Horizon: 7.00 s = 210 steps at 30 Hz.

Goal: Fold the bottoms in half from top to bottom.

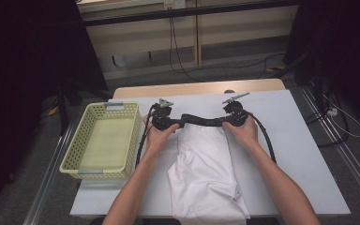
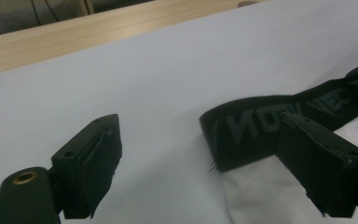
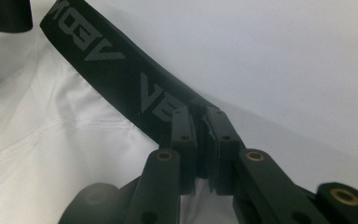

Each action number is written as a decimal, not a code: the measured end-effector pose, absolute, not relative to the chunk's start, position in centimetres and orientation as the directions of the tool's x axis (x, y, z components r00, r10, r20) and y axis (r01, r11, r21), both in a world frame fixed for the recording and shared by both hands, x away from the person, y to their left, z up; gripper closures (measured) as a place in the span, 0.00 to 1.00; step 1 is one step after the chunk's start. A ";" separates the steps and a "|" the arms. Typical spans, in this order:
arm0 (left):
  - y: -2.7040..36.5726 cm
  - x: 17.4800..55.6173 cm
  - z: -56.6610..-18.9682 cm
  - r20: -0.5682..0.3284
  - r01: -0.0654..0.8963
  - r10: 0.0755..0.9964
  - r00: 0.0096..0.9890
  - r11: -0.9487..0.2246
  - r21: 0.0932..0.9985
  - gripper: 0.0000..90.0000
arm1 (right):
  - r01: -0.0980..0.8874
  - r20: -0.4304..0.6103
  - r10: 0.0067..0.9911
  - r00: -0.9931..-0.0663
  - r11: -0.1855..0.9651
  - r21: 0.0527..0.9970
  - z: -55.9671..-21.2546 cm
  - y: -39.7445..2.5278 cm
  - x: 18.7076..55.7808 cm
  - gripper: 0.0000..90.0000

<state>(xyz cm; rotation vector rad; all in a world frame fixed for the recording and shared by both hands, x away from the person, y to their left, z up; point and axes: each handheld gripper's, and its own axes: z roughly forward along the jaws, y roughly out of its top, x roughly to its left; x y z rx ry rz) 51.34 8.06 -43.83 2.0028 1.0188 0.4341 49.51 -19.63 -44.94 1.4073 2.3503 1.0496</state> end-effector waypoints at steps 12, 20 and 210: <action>7.3 52.8 -44.4 -0.162 0.574 0.756 0.634 -0.320 0.754 0.49 | 0.683 0.186 0.832 -0.522 0.278 0.675 -45.1 -19.9 49.4 0.92; 7.5 53.1 -46.0 -0.189 0.603 0.739 0.647 -0.344 0.720 0.51 | 0.685 0.177 0.836 -0.520 0.284 0.671 -45.0 -19.7 49.4 0.92; 8.8 35.0 -38.9 -0.053 0.249 0.385 0.921 -0.481 0.840 0.87 | 0.505 0.173 0.699 -0.694 0.301 0.809 -38.4 -23.0 34.6 0.92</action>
